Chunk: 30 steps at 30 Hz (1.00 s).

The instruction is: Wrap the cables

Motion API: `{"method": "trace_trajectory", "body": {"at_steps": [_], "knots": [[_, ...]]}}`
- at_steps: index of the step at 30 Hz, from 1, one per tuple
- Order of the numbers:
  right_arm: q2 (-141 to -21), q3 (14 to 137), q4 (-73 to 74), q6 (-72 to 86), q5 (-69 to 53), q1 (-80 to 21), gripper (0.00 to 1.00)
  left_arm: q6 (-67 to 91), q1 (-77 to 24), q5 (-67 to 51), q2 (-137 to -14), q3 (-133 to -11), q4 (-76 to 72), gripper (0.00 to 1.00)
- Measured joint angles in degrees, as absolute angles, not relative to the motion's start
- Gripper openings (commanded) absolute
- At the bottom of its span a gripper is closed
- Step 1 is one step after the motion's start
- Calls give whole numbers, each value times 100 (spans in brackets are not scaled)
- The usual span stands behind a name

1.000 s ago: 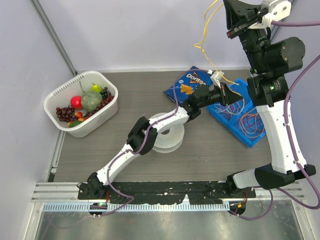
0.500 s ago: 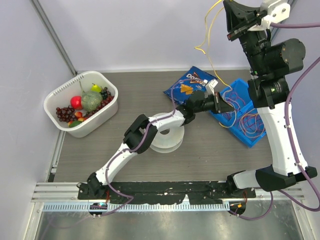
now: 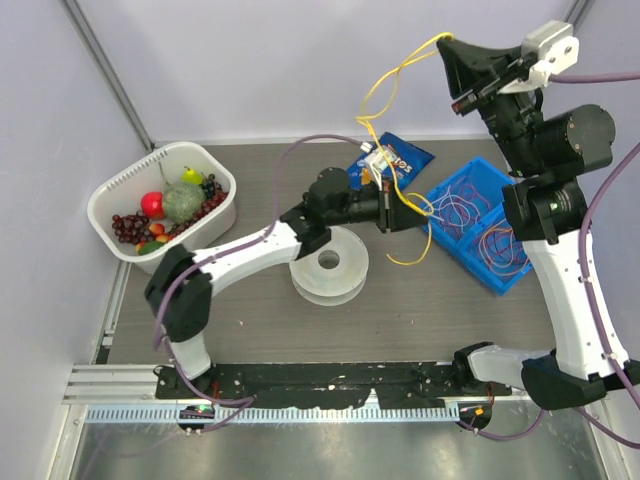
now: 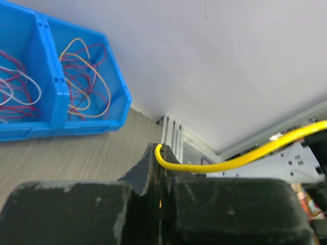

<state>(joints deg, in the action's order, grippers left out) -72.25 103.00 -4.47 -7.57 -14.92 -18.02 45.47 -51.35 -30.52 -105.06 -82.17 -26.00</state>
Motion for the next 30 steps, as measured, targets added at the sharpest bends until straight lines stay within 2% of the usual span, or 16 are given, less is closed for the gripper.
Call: {"method": "trace_trajectory", "body": {"at_steps": [8,9,11,12,13,19,23,26,30], "knots": [[-6449,9080,189,-349,-2126,-1806,1,2401,-5054,-3223,-8726,-6997,-714,0],[-6366,8903,305,-346,-2147,-1806,1,2051,-5063,-3227,-8523,-6788,-421,8],[-6191,8541,499,-362,-2222,-1806,1,1389,-5068,-3293,-8134,-6469,242,61],[-6055,8261,574,-412,-2324,-1804,1,958,-5068,-3391,-7913,-6353,694,97],[-5968,8088,635,-440,-2403,-1804,1,615,-5068,-3474,-7769,-6316,1007,100],[-5640,7441,733,-454,-3089,-1804,1,-1037,-5061,-3778,-6689,-6309,3116,100],[-5583,7417,607,-349,-3533,-1806,1,-1387,-4709,-3754,-5902,-6287,3769,100],[-5540,7360,473,-239,-3756,-1806,1,-1448,-4134,-3682,-5422,-6281,3970,92],[-5817,7773,915,-235,-3750,-1806,1,-1339,-2950,-3997,-5408,-6285,4163,83]]}}
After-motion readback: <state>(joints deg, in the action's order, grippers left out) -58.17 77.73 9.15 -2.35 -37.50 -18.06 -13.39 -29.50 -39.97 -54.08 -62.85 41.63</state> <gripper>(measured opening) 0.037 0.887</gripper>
